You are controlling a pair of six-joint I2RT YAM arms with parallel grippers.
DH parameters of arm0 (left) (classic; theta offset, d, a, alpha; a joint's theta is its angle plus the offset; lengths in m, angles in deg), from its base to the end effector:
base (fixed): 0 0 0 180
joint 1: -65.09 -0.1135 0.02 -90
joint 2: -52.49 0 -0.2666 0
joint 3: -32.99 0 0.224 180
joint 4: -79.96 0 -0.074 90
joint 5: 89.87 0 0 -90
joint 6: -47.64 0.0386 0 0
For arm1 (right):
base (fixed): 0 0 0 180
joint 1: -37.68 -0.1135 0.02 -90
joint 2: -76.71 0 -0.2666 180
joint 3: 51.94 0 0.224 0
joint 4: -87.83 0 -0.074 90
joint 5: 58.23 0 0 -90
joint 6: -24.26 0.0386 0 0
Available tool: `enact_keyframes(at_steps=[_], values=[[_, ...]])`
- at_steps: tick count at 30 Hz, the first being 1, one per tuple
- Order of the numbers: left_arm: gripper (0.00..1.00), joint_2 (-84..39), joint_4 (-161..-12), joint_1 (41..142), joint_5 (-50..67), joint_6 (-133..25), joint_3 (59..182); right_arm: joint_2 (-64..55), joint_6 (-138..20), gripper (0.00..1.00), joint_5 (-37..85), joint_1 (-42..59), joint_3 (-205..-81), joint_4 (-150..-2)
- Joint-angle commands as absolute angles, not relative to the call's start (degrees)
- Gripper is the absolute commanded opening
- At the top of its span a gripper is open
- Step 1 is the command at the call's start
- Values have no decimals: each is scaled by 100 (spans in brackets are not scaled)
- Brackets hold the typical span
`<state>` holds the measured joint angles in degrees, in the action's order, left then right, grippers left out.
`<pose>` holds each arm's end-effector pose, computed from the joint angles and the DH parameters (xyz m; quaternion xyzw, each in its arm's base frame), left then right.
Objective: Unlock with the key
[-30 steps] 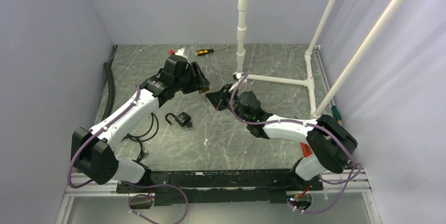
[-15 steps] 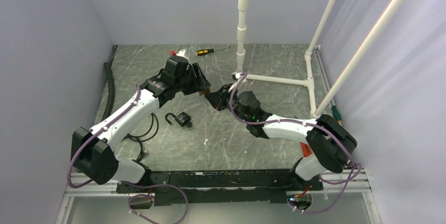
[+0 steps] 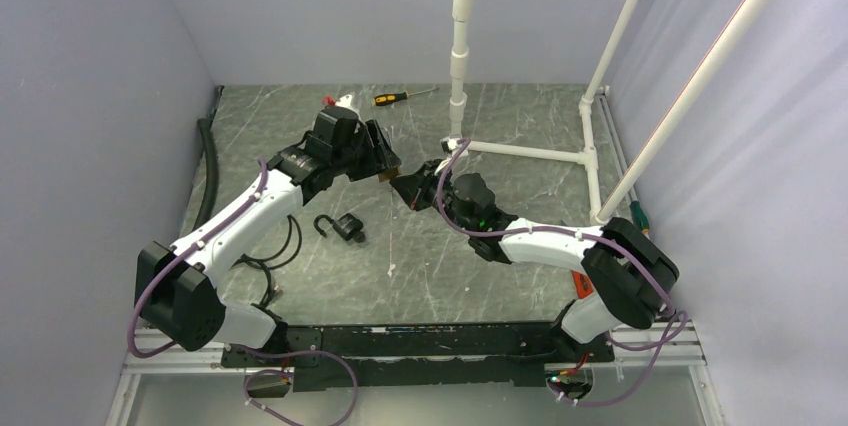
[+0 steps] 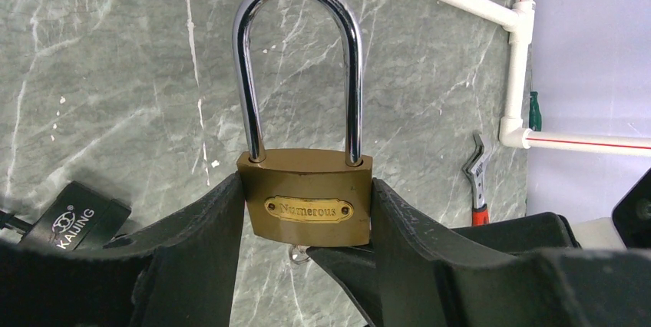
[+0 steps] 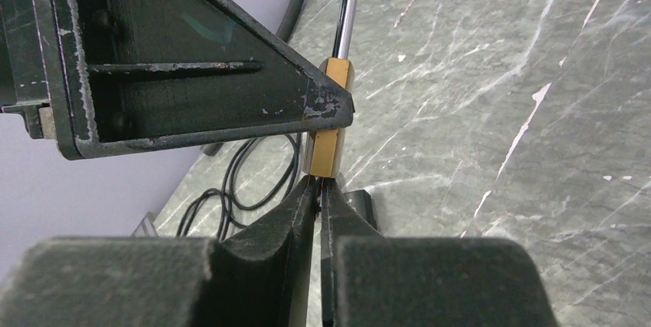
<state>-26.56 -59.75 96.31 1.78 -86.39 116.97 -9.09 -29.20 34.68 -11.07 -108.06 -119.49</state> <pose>0.2426 -0.1483 0.3293 -0.0925 0.8836 -0.2903 0.3557 0.2042 0.2299 0.2638 -0.0592 0.7191 0.4554 0.5215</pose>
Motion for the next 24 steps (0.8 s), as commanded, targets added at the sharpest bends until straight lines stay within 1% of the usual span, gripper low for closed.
enact_keyframes(at_steps=[1, 4, 10, 16, 24], values=[[0, -2470, -6411, 9658, 172, -8595, 11873, -856, -2900, 6, 3511, -1119, -10857, -12042], [0, -2456, -6433, 9658, 175, -8586, 11860, -940, -2883, 0, 3534, -1119, -10924, -11966], [0, -2264, -6701, 9677, 249, -8535, 11692, -940, -2803, 0, 3536, -1118, -10916, -12197], [0, -1936, -6972, 9765, 223, -8648, 11445, -608, -2861, 0, 3476, -1110, -10878, -12298], [0, -1428, -6903, 9763, 704, -8528, 11325, -170, -2779, 0, 3243, -1110, -10852, -12561]])
